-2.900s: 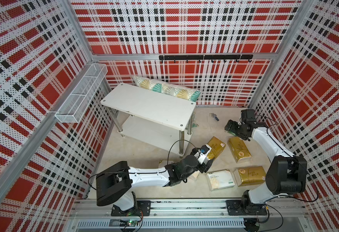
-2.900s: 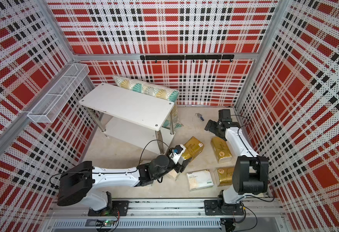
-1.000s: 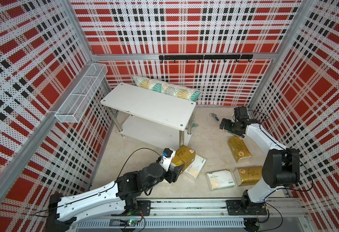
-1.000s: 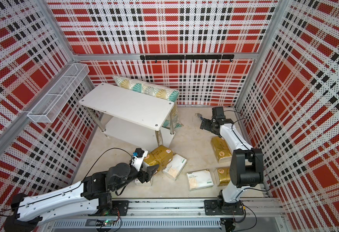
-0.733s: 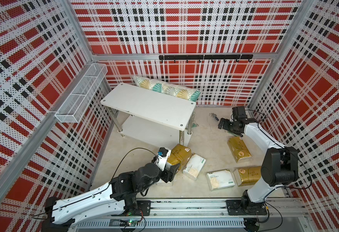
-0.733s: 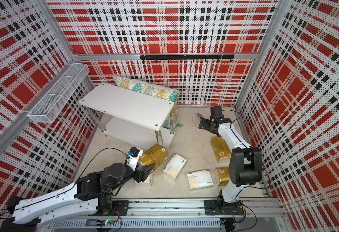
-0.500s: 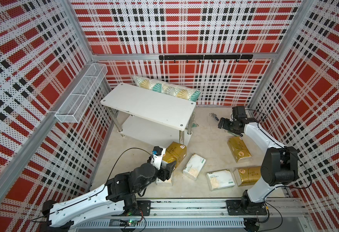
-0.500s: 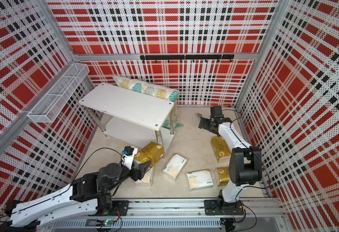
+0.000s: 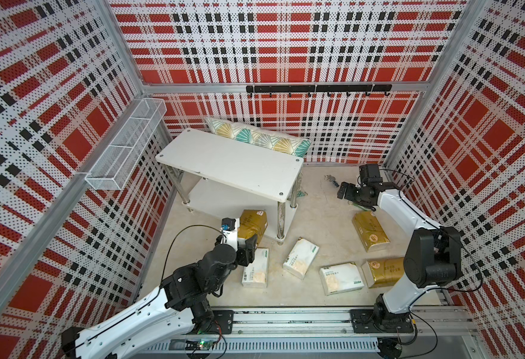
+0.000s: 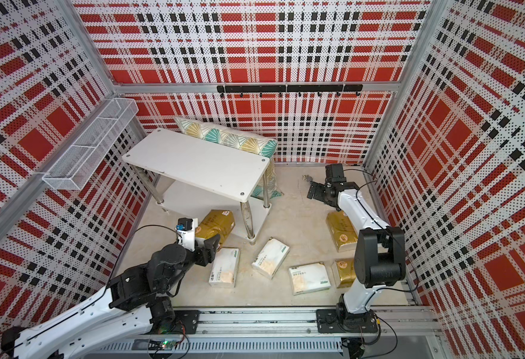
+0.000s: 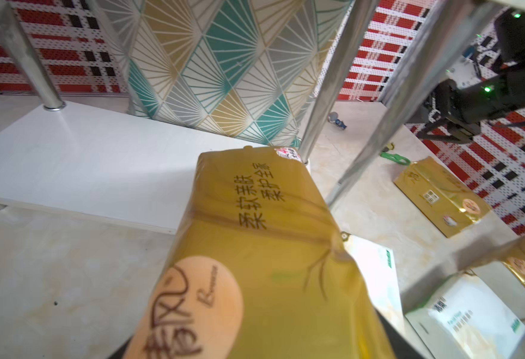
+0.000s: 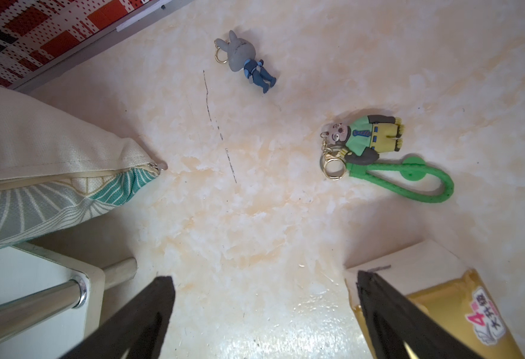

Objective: Place the tissue boxes on the shelf by color
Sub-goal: Place a box of tissues on the shelf.

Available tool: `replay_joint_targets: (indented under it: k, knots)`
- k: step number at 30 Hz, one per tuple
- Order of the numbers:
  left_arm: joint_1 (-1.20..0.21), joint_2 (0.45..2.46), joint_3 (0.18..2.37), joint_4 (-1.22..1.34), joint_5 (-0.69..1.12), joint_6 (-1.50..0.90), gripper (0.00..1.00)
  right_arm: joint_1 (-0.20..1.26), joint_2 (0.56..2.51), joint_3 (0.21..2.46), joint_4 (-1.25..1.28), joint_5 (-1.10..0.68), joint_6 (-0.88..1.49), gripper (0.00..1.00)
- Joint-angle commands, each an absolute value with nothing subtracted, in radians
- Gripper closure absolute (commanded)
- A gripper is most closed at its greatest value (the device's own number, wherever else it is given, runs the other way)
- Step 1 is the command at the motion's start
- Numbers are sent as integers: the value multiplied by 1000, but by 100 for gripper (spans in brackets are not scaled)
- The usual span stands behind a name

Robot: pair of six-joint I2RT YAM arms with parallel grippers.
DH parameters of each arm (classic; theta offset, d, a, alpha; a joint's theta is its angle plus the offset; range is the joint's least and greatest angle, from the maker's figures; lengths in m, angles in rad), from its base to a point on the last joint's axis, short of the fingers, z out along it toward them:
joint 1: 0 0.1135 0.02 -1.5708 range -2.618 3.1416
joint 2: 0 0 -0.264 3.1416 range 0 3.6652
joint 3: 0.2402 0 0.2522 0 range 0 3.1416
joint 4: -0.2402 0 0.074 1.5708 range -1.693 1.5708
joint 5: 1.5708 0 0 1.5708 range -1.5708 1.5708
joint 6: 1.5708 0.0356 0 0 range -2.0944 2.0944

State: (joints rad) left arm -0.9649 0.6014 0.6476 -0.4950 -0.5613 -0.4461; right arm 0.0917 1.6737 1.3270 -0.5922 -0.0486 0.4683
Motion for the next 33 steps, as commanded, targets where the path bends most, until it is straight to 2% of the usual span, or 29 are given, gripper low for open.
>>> replay_joint_targets:
  k: [1,17,26,33]
  knots:
    - [-908,593,666,-454,-554,-439,28,106,1686,1333,-579,-52,462,0]
    - [-721,675,646,-394,-551,-412,30,137,1666,1313,-565,-58,444,0]
    - [-643,720,657,-355,-536,-320,30,153,1657,1301,-538,-82,439,0]
    - [-554,736,644,-293,-454,-261,29,156,1639,1289,-522,-81,427,0]
